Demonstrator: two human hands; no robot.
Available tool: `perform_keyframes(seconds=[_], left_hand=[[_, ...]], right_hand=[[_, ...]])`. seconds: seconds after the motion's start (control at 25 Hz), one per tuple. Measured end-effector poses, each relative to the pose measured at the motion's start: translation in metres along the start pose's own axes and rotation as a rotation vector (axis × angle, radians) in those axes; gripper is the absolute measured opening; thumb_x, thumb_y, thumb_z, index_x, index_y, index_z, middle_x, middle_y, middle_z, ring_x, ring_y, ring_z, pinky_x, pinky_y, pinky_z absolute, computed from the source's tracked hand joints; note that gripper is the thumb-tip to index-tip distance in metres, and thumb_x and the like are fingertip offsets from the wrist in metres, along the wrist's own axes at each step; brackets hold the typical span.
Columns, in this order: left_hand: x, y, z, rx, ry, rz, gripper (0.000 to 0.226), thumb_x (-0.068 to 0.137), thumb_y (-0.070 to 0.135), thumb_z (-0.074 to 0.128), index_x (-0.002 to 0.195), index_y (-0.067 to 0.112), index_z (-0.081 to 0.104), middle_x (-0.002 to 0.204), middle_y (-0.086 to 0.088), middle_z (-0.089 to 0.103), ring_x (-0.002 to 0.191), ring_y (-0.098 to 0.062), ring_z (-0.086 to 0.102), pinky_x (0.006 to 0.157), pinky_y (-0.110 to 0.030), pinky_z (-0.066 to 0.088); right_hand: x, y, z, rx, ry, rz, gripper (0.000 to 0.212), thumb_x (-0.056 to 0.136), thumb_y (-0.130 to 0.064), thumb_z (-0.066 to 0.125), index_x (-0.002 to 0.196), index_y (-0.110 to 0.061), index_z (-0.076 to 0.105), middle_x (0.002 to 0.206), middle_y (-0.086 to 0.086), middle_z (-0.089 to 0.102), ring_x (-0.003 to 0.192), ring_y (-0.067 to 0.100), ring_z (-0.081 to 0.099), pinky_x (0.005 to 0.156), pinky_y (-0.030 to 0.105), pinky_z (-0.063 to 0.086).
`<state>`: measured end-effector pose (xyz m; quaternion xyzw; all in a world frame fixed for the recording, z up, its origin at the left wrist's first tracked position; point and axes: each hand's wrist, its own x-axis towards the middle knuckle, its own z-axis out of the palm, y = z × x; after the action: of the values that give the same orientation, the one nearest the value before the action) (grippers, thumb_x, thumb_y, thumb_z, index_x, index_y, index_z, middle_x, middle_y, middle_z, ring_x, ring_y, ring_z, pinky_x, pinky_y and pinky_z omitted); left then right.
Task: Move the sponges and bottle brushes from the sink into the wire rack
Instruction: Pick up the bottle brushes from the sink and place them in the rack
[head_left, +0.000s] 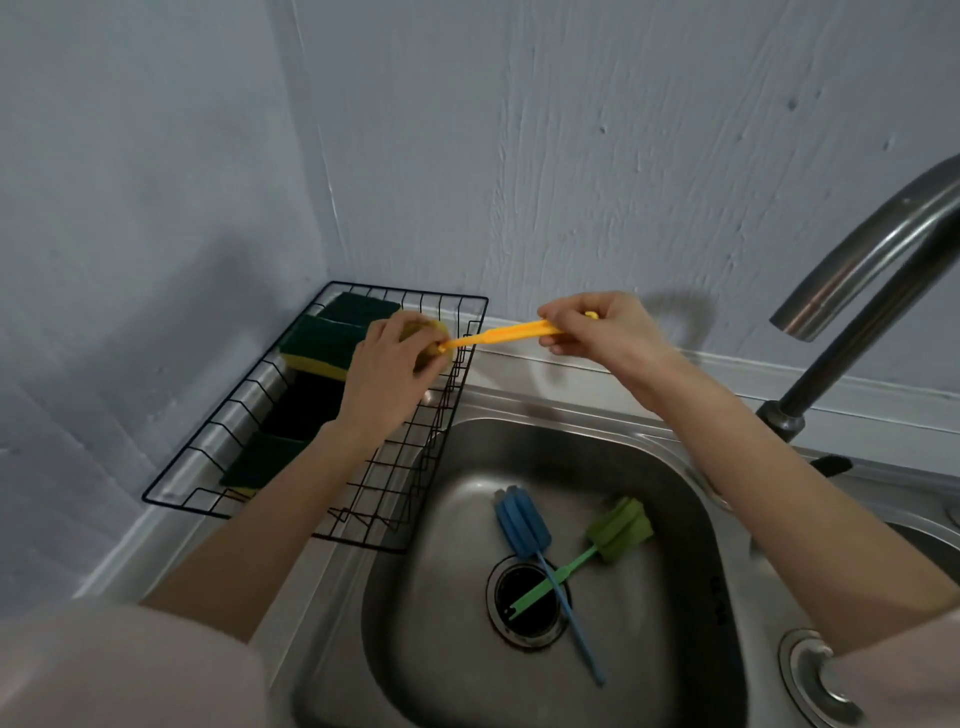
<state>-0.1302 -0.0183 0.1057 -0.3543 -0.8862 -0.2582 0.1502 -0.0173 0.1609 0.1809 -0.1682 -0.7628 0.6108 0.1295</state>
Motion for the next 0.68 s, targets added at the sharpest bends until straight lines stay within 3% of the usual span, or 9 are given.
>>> perform_keyframes(seconds=[0.16, 0.4, 0.68], left_hand=[[0.022, -0.017, 0.022, -0.001, -0.112, -0.009, 0.032, 0.084, 0.018, 0.056, 0.116, 0.019, 0.054, 0.131, -0.008, 0.046, 0.121, -0.029, 0.038, 0.097, -0.04, 0.039], [0.057, -0.036, 0.053, -0.004, -0.16, -0.068, 0.031, 0.087, 0.017, 0.051, 0.118, 0.019, 0.053, 0.131, -0.007, 0.045, 0.12, -0.024, 0.039, 0.092, -0.029, 0.038], [0.073, -0.046, 0.078, -0.04, -0.167, -0.136, 0.032, 0.085, 0.011, 0.053, 0.116, 0.015, 0.056, 0.129, -0.011, 0.048, 0.119, -0.029, 0.041, 0.1, -0.039, 0.04]], right_hand=[[0.035, 0.011, 0.008, 0.07, 0.061, 0.026, 0.016, 0.089, -0.007, 0.049, 0.091, -0.004, 0.065, 0.069, 0.007, 0.063, 0.052, 0.004, 0.065, 0.061, 0.011, 0.056], [0.087, 0.037, 0.019, 0.108, 0.113, 0.055, 0.014, 0.09, -0.01, 0.05, 0.09, -0.005, 0.063, 0.07, 0.005, 0.061, 0.067, 0.012, 0.064, 0.065, 0.015, 0.057], [0.12, 0.063, 0.023, 0.118, 0.142, 0.094, 0.013, 0.09, -0.013, 0.052, 0.086, -0.007, 0.062, 0.069, 0.003, 0.06, 0.067, 0.012, 0.063, 0.068, 0.019, 0.057]])
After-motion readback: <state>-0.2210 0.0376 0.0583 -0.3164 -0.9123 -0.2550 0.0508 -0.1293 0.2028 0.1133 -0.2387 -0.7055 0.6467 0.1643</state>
